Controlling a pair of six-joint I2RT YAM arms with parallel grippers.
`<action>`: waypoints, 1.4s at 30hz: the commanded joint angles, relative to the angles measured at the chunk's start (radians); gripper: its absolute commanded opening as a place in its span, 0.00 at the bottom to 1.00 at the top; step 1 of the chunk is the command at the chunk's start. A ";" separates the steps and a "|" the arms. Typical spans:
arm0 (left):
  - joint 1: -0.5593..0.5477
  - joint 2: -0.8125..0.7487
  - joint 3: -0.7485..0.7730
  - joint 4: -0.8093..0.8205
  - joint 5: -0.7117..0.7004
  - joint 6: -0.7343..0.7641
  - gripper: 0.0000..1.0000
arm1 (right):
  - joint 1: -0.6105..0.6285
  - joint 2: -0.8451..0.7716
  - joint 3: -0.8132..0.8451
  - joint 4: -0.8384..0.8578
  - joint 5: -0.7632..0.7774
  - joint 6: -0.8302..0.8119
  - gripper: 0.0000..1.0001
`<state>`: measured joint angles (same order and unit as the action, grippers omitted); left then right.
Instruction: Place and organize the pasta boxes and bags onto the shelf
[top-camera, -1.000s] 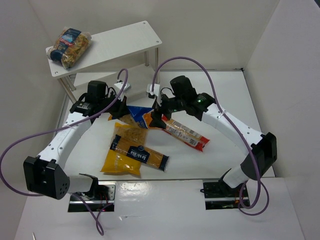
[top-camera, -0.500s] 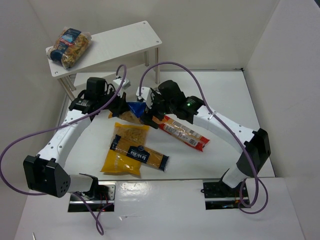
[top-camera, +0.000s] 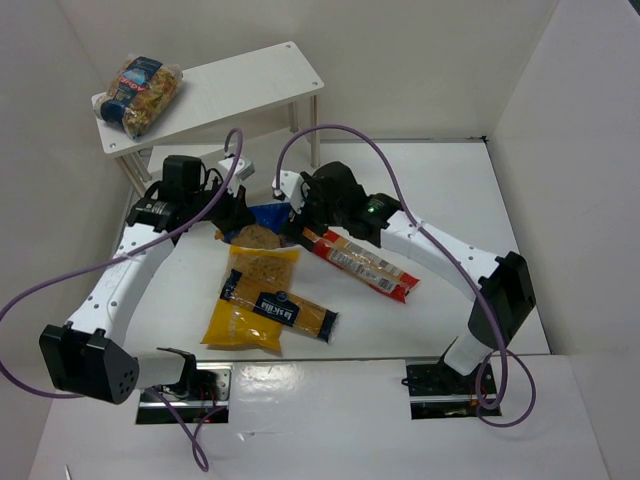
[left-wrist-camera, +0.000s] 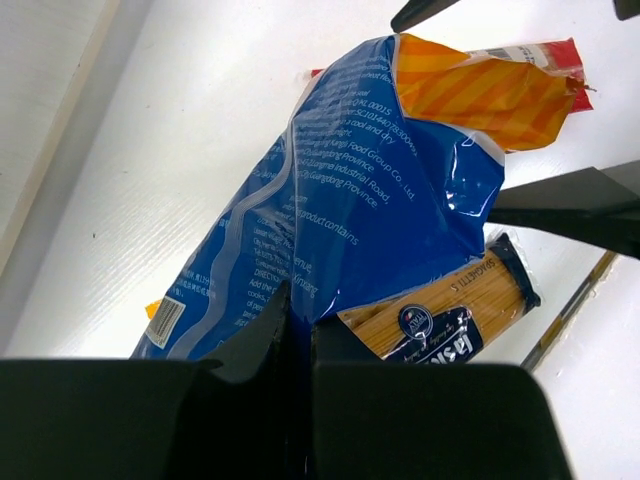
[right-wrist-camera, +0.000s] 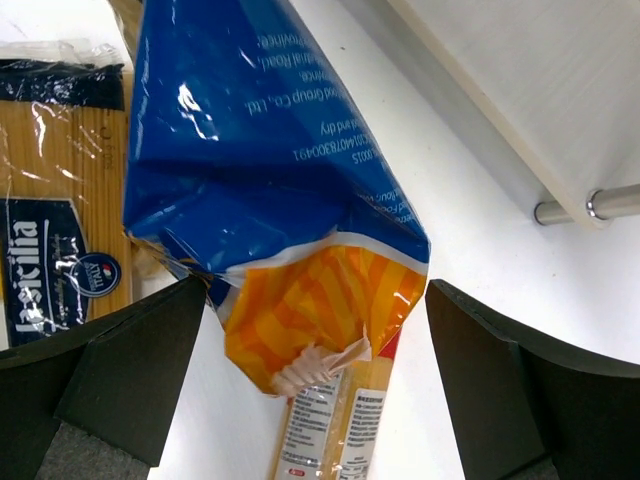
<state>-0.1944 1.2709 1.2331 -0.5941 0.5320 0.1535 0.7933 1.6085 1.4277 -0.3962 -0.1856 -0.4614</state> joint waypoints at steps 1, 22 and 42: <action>0.007 -0.064 0.074 0.091 0.126 0.011 0.00 | -0.029 -0.005 -0.012 0.048 -0.024 -0.006 0.99; 0.007 -0.073 0.074 -0.027 0.298 0.179 0.00 | -0.140 0.161 0.114 -0.122 -0.716 -0.146 0.99; 0.019 -0.146 0.006 0.045 0.035 0.103 0.85 | -0.051 0.102 0.151 -0.084 -0.450 -0.054 0.00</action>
<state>-0.1791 1.1995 1.2373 -0.6716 0.6315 0.2893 0.7296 1.8126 1.5574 -0.5697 -0.6827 -0.5571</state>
